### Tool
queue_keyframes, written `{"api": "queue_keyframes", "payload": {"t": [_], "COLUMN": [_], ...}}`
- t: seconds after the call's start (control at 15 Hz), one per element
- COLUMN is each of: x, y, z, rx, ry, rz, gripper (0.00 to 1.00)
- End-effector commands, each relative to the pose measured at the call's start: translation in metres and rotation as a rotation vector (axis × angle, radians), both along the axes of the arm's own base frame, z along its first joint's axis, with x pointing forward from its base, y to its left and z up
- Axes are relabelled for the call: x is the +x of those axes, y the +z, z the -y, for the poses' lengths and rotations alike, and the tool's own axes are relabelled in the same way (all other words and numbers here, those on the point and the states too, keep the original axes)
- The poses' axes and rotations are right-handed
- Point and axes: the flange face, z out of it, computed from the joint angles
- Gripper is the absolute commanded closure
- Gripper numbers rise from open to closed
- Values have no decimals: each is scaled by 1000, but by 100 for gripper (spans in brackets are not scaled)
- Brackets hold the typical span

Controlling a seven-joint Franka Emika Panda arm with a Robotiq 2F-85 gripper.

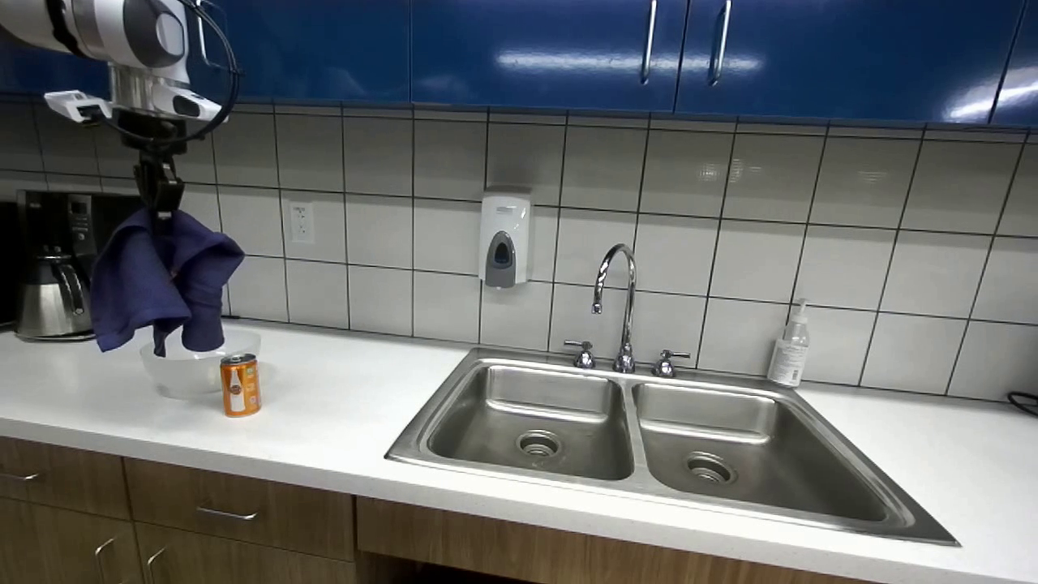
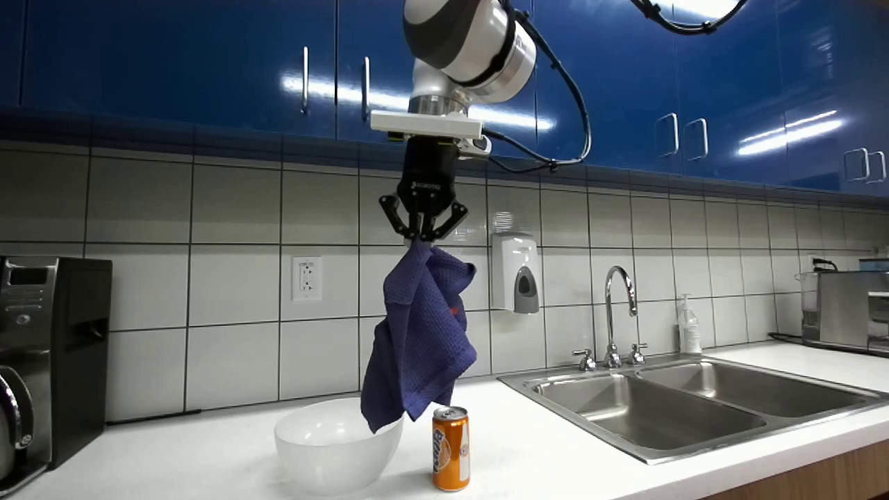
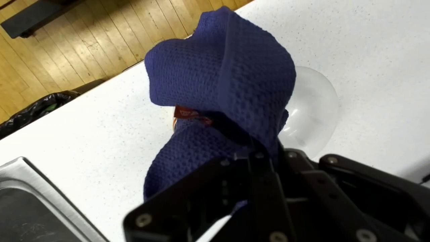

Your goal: Place the towel in the bowl

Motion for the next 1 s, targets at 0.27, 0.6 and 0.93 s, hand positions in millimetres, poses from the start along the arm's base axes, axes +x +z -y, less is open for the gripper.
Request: {"api": "queue_keyframes", "payload": {"t": [0.27,0.6,0.93], "x": [17,24,34], "y": [-13,-29,-37], "z": [-30,-44,-55], "rx": [28,34,46], "ry": [56,71,72], "rz": [36,34,56], "gripper": [99,99,99]}}
